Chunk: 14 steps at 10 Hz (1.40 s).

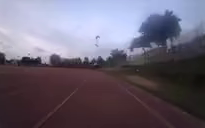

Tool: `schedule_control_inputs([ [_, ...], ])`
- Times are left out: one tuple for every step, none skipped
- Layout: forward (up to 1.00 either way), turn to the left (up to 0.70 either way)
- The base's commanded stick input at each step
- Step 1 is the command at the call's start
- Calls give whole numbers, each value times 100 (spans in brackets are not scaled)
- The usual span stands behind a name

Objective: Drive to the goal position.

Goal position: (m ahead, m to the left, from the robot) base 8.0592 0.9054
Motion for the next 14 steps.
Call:
schedule_control_inputs([
  [70,-17],
  [70,-28],
  [70,-3],
  [70,0],
  [70,0],
  [70,0],
  [70,0],
  [70,0],
  [70,0],
  [70,0],
  [70,0],
  [70,0],
  [70,0],
  [70,0],
])
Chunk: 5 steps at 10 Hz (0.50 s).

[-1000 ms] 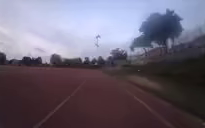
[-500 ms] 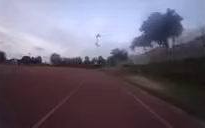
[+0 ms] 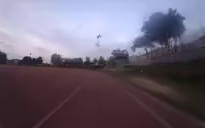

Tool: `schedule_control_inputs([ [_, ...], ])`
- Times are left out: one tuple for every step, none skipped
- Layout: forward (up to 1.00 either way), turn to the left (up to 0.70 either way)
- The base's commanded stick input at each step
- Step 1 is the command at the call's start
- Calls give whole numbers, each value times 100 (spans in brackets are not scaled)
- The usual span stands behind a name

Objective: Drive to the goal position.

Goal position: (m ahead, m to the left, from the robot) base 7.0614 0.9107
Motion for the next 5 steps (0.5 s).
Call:
schedule_control_inputs([
  [70,0],
  [70,0],
  [70,0],
  [70,0],
  [70,0],
])
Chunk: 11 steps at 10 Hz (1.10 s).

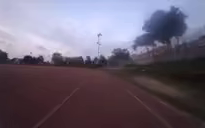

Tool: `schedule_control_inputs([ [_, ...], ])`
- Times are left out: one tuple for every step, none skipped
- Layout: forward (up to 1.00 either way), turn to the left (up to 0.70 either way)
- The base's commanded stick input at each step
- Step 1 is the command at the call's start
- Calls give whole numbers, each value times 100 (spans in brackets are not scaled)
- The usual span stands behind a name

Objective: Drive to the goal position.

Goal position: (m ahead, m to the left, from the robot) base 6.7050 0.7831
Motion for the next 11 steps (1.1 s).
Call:
schedule_control_inputs([
  [70,0],
  [70,0],
  [70,0],
  [70,0],
  [70,0],
  [70,0],
  [70,0],
  [70,0],
  [70,0],
  [70,0],
  [70,0],
])
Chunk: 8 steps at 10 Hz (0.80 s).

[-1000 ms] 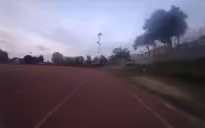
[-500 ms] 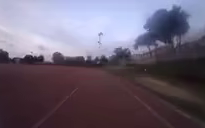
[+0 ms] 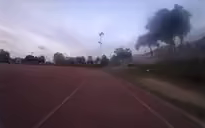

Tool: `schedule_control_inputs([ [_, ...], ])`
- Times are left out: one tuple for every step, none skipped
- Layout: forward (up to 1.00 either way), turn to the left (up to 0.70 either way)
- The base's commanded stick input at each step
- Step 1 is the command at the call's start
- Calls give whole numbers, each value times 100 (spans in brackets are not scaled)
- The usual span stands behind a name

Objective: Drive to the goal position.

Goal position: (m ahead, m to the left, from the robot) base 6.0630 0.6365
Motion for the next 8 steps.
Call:
schedule_control_inputs([
  [70,0],
  [70,0],
  [70,0],
  [70,0],
  [70,0],
  [70,0],
  [70,0],
  [70,0],
])
